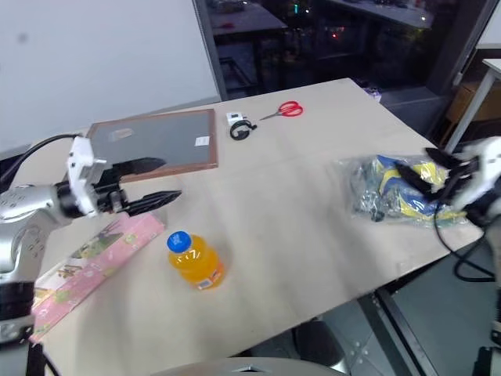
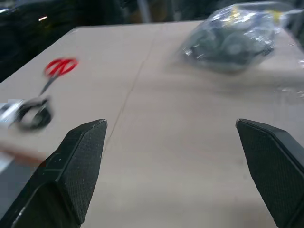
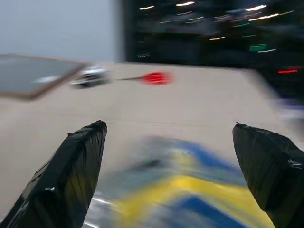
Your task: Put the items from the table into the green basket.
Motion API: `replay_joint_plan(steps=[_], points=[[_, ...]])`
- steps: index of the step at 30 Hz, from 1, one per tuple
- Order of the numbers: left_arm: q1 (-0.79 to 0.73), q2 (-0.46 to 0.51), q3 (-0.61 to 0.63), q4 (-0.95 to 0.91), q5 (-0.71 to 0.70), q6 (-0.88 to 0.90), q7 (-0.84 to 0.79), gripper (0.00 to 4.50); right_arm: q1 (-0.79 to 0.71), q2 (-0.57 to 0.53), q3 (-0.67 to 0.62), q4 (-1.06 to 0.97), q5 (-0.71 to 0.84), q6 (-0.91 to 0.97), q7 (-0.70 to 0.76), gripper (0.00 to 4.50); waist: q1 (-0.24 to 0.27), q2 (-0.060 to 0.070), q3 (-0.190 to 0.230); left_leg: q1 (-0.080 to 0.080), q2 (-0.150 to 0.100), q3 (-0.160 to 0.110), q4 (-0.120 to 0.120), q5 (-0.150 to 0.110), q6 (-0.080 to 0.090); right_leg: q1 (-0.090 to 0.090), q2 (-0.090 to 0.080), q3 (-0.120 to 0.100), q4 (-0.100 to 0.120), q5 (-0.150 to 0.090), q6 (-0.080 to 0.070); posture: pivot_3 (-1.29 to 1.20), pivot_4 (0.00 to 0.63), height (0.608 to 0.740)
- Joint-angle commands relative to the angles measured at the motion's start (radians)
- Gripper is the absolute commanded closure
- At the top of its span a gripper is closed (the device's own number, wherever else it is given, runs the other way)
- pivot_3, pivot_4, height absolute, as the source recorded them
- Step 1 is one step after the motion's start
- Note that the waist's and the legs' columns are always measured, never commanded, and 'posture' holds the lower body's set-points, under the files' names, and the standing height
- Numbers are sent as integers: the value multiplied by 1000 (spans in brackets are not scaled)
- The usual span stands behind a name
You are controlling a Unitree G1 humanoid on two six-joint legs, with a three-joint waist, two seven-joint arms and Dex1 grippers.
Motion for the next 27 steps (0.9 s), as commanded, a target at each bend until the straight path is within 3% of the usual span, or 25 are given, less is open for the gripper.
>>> replay_joint_plan(steps=[1, 7, 12, 18, 27], points=[[60, 18, 95, -87, -33, 22, 38, 0, -50, 15, 41, -40, 16, -22, 42, 16, 29, 0, 0, 0, 0, 0, 0, 0, 0, 0, 0, 0, 0, 0, 0, -21, 0, 740], [305, 9, 239, -210, 3, 14, 88, 0, -100, 57, 101, -91, 141, 33, 181, 16, 107, 0, 0, -1, 1, -2, -2, -1, 1, -2, 0, -2, 0, 1, -3, 36, 0, 740], [451, 85, 238, -107, 177, -80, 78, 0, -147, 47, 156, -77, 139, 19, 285, 16, 157, 0, 0, 0, 0, -1, -1, -1, 1, -2, 0, -3, 0, -2, -3, 63, 0, 740], [400, 105, 207, 13, 235, -133, 99, 0, -158, -8, 188, -113, 189, 24, 492, 16, 196, -1, -1, 0, 1, 0, 1, 0, 1, -1, 0, -3, 1, -3, -5, 54, 0, 740], [369, 127, 118, 118, 307, -156, 105, 0, -180, -48, 186, -118, 200, 66, 528, 16, 202, -2, -2, 0, 1, 0, 0, 0, 1, -2, 0, -3, 1, 0, -4, 29, 0, 740]])
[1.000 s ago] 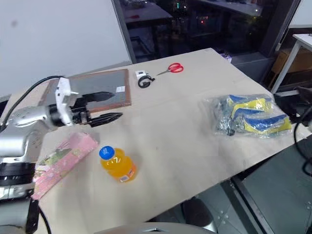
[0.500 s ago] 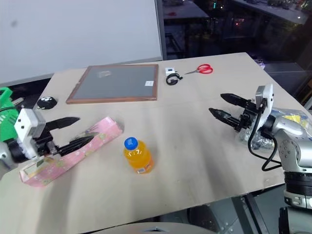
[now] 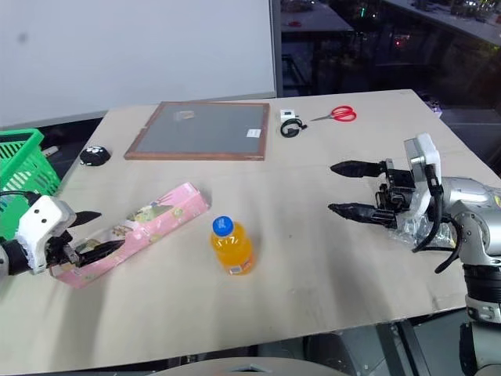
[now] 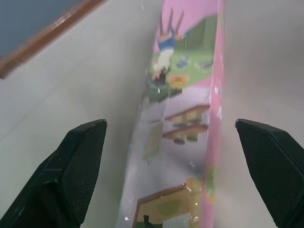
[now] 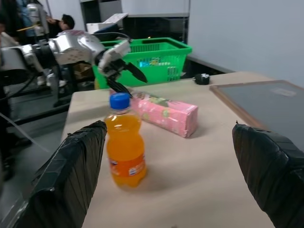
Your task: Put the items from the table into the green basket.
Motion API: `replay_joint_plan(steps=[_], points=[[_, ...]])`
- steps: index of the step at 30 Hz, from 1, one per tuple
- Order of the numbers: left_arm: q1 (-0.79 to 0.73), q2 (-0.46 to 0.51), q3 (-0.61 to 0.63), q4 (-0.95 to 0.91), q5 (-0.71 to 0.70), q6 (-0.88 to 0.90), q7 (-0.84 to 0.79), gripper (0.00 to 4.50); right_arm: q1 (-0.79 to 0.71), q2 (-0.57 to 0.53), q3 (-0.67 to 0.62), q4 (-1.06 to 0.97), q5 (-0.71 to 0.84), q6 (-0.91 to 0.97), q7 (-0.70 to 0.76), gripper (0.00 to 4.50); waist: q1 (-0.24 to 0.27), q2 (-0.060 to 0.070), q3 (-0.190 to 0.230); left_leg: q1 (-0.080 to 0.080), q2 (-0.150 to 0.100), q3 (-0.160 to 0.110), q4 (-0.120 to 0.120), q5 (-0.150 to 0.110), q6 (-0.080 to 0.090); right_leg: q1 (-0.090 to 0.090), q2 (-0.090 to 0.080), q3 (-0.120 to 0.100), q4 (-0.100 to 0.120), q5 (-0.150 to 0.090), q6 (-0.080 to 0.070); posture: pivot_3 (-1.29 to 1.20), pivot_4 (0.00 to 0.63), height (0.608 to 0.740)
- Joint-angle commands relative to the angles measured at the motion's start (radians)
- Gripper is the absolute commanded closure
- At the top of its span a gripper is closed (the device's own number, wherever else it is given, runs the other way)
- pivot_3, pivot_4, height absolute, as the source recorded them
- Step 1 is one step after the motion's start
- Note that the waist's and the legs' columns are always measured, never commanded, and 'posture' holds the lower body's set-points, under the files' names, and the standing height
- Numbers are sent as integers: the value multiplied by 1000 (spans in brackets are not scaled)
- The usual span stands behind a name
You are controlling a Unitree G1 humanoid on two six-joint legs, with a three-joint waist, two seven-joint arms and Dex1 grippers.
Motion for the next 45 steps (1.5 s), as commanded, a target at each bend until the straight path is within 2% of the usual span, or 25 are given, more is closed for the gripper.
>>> replay_joint_plan(steps=[1, 7, 15, 16, 18, 25, 26, 32, 34, 41, 45], points=[[-23, 24, -19, 28, 24, -8, 12, 0, -22, -8, -15, -24, 7, -12, 3, 16, 0, 0, 0, 0, 0, 0, 0, 0, 0, 0, 0, 0, 0, 0, 0, 29, 0, 740], [-67, 34, -95, 124, 74, -44, 14, 0, -10, 3, -21, -44, 3, -20, -26, 16, -1, 0, 0, 0, 0, 0, 0, 0, 0, 0, 0, 0, 0, -1, 1, 8, 0, 740], [-240, 39, -249, 335, 144, -150, -30, 0, -24, 22, -31, -47, 6, -33, -61, 16, 3, 6, -4, 0, 0, 0, 1, 0, 0, 0, 0, 0, 2, -1, 1, 0, 0, 740], [-263, 44, -277, 368, 168, -179, -35, 405, -26, 24, -30, -41, 3, -39, -60, 0, 3, 6, -5, 1, -1, 0, 1, 0, 0, 0, 0, -1, 3, -1, 1, -3, 0, 740], [-293, 49, -315, 412, 192, -218, -46, 721, -29, 27, -29, -34, -2, -50, -59, 0, 1, 6, -5, 2, -1, 0, 1, 0, 0, 0, 0, -1, 5, -1, 2, -6, 0, 740], [-335, 44, -342, 441, 193, -262, -50, 3578, -13, 29, -36, -33, -3, -68, -60, 0, 3, 10, -7, 5, -1, 0, 1, 0, 0, 0, 1, 0, 12, -2, 1, -17, 0, 740], [-340, 40, -335, 440, 190, -272, -40, 3672, -10, 28, -37, -33, -5, -72, -60, 0, 3, 11, -8, 5, -1, 0, 1, 0, 0, 0, 1, 0, 13, -2, 1, -18, 0, 740], [-450, -12, -212, 426, 109, -288, 97, 3672, -20, 27, -35, -20, -7, -82, -61, 0, 0, 7, -8, 4, 0, -1, 5, 1, 0, 0, 2, -1, 14, -2, 2, -8, 0, 740], [-511, -8, -172, 448, 107, -277, 177, 3672, -33, 29, -32, -13, -5, -82, -58, 0, -1, 0, -7, 0, 1, -2, 8, 0, 0, -2, 2, -2, 14, -1, 3, 0, 0, 740], [-680, 183, -140, 593, 250, -272, 434, 3672, -96, 60, -16, -6, 23, -54, -61, 0, -25, -2, -7, -3, 0, -1, 9, 0, 0, -2, 0, -3, 12, 2, 0, 34, 0, 740], [-667, 347, -162, 716, 361, -291, 519, 3672, -113, 71, -1, -6, 18, -48, -54, 0, -29, -2, -7, -3, 1, -1, 7, 0, 0, -3, 1, -3, 12, 1, 0, 46, 0, 740]])
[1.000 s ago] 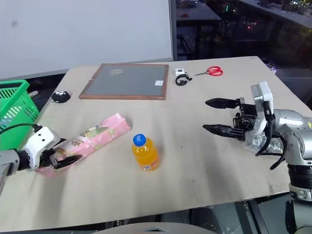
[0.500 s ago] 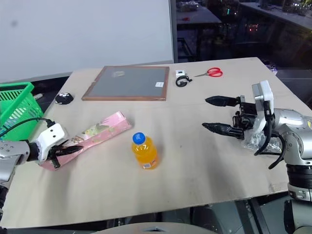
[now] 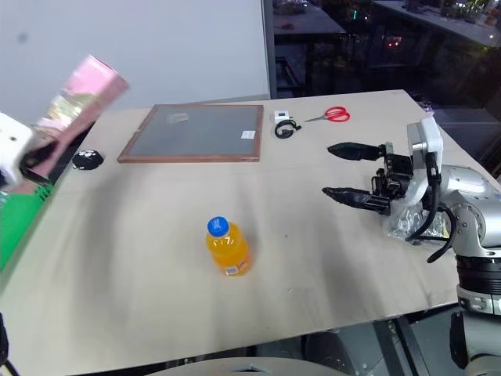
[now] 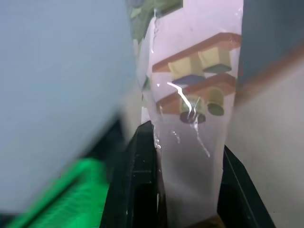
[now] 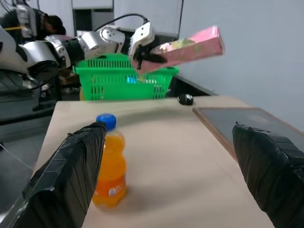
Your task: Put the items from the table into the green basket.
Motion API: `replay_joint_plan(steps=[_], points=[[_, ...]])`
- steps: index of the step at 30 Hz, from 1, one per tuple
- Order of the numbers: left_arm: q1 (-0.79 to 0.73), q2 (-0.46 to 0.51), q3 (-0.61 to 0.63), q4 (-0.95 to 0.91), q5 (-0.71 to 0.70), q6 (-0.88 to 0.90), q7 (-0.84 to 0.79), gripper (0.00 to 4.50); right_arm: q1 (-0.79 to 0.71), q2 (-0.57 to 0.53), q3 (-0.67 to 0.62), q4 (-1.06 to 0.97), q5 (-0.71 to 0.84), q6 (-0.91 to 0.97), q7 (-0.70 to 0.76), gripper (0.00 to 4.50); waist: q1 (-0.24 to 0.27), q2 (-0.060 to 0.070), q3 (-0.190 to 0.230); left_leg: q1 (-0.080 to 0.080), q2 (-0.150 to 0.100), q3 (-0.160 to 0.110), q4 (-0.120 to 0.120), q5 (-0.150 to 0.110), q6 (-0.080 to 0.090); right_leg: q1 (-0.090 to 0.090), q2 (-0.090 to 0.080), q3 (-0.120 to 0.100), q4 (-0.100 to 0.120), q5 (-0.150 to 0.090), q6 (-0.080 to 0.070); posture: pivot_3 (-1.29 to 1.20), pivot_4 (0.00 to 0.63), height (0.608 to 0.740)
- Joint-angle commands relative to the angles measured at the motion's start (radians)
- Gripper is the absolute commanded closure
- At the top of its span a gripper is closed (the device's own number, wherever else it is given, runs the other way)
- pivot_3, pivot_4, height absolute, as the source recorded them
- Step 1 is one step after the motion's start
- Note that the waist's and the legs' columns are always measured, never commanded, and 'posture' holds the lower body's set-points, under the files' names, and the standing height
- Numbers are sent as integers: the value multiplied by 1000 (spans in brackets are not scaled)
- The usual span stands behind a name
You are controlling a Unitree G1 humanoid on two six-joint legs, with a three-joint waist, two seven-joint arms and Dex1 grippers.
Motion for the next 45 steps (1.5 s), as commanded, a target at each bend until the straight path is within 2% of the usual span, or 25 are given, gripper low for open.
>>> replay_joint_plan(steps=[1, 6, 12, 15, 21, 26, 33, 34, 38, 41, 45], points=[[6, 162, 16, 109, 96, -17, 98, 3672, -31, 4, 2, -6, 16, 4, 11, 0, -1, 0, 0, 0, 0, 0, -1, 0, 0, -1, 0, 0, 0, -1, 1, 45, 0, 740], [143, 286, -13, 335, 183, 18, 197, 3672, -39, 11, 7, 2, 12, 4, 16, 0, 8, 1, 1, 0, 0, 0, -2, 0, 0, -1, 0, -1, 1, -3, 3, 49, 0, 740], [159, 277, -72, 420, 202, -12, 228, 3672, -40, 14, 14, 5, 10, 5, 23, 0, 32, -6, -3, 1, 1, -2, -2, 0, 0, -1, 0, -4, 2, -3, 2, 56, 0, 740], [134, 280, -103, 420, 218, -19, 249, 2773, -44, 10, 16, 9, 9, 5, 29, 0, 44, -12, -6, 1, 1, -3, -2, 0, 0, 0, 0, -5, 2, -4, 1, 53, 0, 740], [46, 300, -125, 427, 234, -45, 323, 21, -39, 2, 10, 9, 5, 5, 31, 0, 53, -15, -8, 1, 1, -2, -1, 0, 0, 0, 0, -5, 2, -3, 2, 45, 0, 740], [-16, 285, -130, 413, 224, -58, 348, 21, -34, 6, 11, -14, 3, 11, 8, 0, 53, -14, -8, 0, 1, -2, -1, 0, 0, -1, 0, -5, 2, -3, 1, 37, 0, 740], [-28, 278, -127, 434, 222, -44, 402, 21, -40, 6, 10, -27, 7, 20, -15, 0, 38, -14, -8, 0, 1, -2, -1, 0, 0, -1, 0, -4, 3, -3, 1, 31, 0, 740], [-52, 257, -97, 432, 183, -35, 397, 21, -41, 6, 10, -26, 7, 20, -16, 0, 37, -14, -8, 0, 1, -2, -1, 0, 0, -1, 0, -4, 3, -3, 1, 29, 0, 740], [-216, 98, 144, 388, -132, 145, 248, 21, -34, 5, 9, -32, 5, 20, -19, 0, 51, -16, -9, 1, 1, -2, 0, 0, 0, 0, 0, -5, 3, -3, 2, 29, 0, 740], [-230, 59, 235, 329, -215, 261, 269, 21, -26, 2, 6, -32, 4, 18, -15, 0, 36, -20, -11, 1, 1, -2, 2, 0, 0, 1, 0, -5, 4, -3, 2, 31, 0, 740], [-184, 43, 278, 253, -245, 336, 300, 21, -24, -2, 4, -24, -1, 13, -10, 0, 20, -20, -11, 0, 1, -2, 2, 0, 0, 1, 0, -5, 3, -1, -2, 31, 0, 740]])
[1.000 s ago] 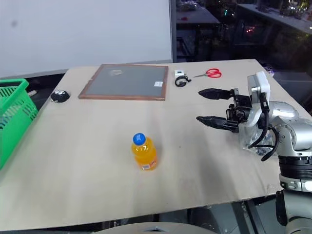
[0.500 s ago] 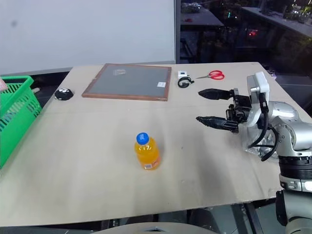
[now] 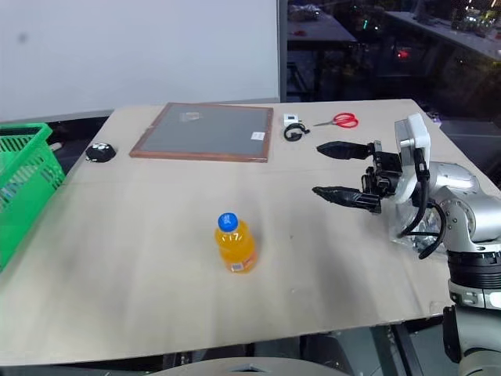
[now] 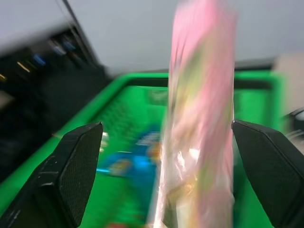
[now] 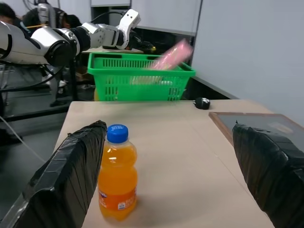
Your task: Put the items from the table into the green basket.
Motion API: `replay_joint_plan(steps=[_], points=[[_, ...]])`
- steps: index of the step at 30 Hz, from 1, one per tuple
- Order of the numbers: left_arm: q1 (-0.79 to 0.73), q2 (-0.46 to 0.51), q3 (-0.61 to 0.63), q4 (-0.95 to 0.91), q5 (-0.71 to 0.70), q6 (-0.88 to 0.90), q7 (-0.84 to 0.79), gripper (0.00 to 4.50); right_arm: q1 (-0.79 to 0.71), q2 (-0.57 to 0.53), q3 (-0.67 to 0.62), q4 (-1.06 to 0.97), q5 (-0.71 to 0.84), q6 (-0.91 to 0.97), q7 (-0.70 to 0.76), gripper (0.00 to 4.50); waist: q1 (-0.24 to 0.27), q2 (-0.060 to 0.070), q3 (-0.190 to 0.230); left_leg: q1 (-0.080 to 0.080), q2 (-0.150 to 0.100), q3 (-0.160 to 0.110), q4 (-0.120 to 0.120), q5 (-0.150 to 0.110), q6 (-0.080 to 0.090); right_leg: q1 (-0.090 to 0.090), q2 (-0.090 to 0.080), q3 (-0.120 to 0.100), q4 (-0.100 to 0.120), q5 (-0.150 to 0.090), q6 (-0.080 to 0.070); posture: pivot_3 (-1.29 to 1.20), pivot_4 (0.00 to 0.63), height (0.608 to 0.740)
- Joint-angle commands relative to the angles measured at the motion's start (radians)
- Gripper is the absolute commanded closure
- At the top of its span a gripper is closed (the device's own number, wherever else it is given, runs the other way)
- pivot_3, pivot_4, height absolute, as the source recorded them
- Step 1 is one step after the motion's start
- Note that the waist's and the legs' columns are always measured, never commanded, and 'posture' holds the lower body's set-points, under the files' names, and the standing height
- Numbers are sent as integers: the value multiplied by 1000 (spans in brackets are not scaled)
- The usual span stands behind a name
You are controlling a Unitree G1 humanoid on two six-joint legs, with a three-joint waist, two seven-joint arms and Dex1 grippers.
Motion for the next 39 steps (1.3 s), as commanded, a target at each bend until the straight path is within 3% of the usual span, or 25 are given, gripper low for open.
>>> replay_joint_plan(steps=[1, 5, 9, 13, 15, 17, 20, 25, 31, 39], points=[[29, 13, 56, -112, -35, 52, 33, 21, -8, -14, -22, -15, 4, -12, 3, 0, -8, 0, 0, 0, 0, 0, 0, 0, 0, 0, 0, 0, 0, 0, 0, 33, 0, 740], [40, -15, 93, -221, -80, 65, 17, 21, -8, -13, -20, -8, -3, -18, 8, 0, -14, 1, 1, 1, 0, -1, 0, 0, 0, 0, 0, 0, 1, 0, 0, 35, 0, 740], [84, -122, 92, -501, -234, 138, -171, 21, -4, -11, -21, -7, -6, -22, 10, 0, -3, 1, 1, 0, 0, -1, 1, 0, 0, 1, 0, -1, 1, 0, 0, 35, 0, 740], [304, -315, 97, -987, -583, 372, -372, 21, 7, -12, -27, -19, -4, -25, 2, 0, 2, 8, 2, 0, -2, 1, 3, 0, 0, 2, -3, 2, 0, 0, 0, 8, 0, 740], [497, -382, 123, -1214, -754, 435, -519, 21, 16, -17, -39, -23, -2, -27, -3, 0, -13, 9, 2, 0, -2, 3, 3, 0, 0, 2, -3, 3, -1, 0, 0, -2, 0, 740], [645, -399, 134, -1323, -791, 449, -595, 21, 27, -26, -51, -28, 2, -27, -7, 0, -34, 8, 2, -1, -1, 4, 3, -1, 0, 0, -3, 5, -1, 0, 0, -14, 0, 740], [778, -402, 132, -1374, -770, 427, -660, 21, 44, -38, -63, -34, 8, -25, -4, 0, -50, 11, 4, -1, 2, 3, 2, -1, 1, -1, 1, 4, 0, 0, -1, -18, 0, 740], [942, -349, -8, -1437, -598, 327, -766, 21, 49, -40, -64, -24, 7, -27, 3, 0, -49, 17, 7, 4, 3, 3, 1, -1, 1, 1, 3, 4, 0, -6, -2, -21, 0, 740], [955, -384, -205, -1506, -458, 180, -790, 21, 120, -88, -46, -21, -6, -20, 87, 0, -46, 19, 8, 3, 0, 4, 5, -1, 1, 6, 0, 5, -5, -6, -2, -18, 0, 740], [898, -462, -362, -1423, -345, 56, -763, 21, 206, -156, -8, 0, -64, -61, 194, 0, -49, 22, 10, 3, 1, 5, 4, -1, 1, 5, 1, 5, -6, -6, -2, -23, 0, 740]])
